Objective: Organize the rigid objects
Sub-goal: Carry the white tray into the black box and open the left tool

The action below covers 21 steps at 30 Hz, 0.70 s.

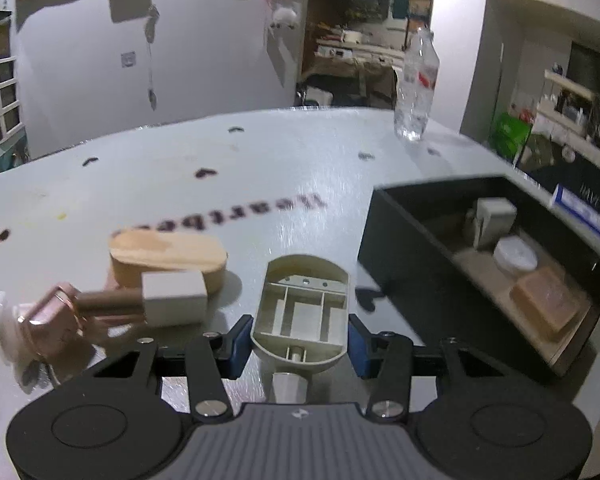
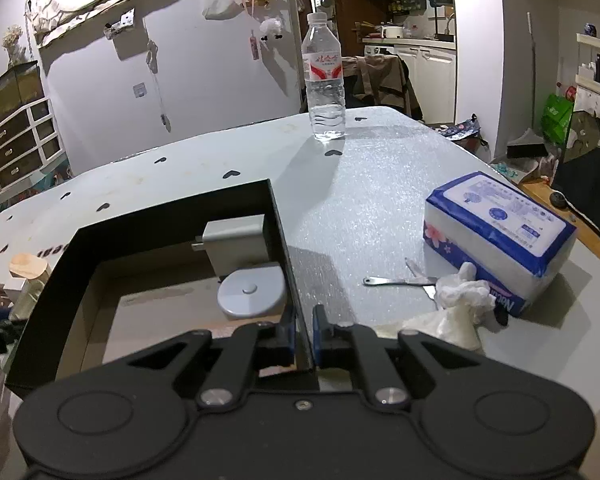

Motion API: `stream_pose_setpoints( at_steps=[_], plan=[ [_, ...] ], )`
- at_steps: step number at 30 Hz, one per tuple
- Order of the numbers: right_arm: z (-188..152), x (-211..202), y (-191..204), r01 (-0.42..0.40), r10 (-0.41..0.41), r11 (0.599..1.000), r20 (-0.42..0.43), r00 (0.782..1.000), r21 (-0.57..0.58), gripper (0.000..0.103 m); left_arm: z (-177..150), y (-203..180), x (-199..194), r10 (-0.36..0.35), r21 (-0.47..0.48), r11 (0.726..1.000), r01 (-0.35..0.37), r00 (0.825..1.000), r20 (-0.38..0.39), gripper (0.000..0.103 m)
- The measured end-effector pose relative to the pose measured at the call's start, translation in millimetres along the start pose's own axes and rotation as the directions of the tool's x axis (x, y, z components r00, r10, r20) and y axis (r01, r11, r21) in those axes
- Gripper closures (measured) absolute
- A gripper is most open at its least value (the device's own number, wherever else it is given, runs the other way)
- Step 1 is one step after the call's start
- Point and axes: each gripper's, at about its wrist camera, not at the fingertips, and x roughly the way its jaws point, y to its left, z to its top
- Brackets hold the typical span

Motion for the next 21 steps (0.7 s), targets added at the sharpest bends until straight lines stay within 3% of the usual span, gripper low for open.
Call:
stream_pose_setpoints(
  at_steps=[5, 12, 18, 21],
  plan=[
    [0, 1, 0, -0.007, 0.007, 1.000, 0.000, 1.000, 0.004, 0.094, 18, -1, -19, -0.065, -0.087, 0.994, 0.069, 0.997, 0.041, 0.054],
    [0, 1, -2, -0.019, 0.019, 1.000, 0.002, 1.000, 0.003, 0.093, 54, -27, -31, -0.184, -0.154, 0.967, 0.201, 0.976, 0.116, 0.054],
    [1, 1, -1, -0.017, 0.017, 1.000, -0.006, 1.000, 0.003, 0.093, 77, -56, 1, -0.288, -0.292, 0.913, 0.283, 0.957, 0.028, 0.054],
    [1, 1, -1, -0.017, 0.017, 1.000, -0.008, 1.000, 0.003, 0.093, 81, -73, 22, -0.319, -0.324, 0.900, 0.291, 0.947, -0.035, 0.054]
  ],
)
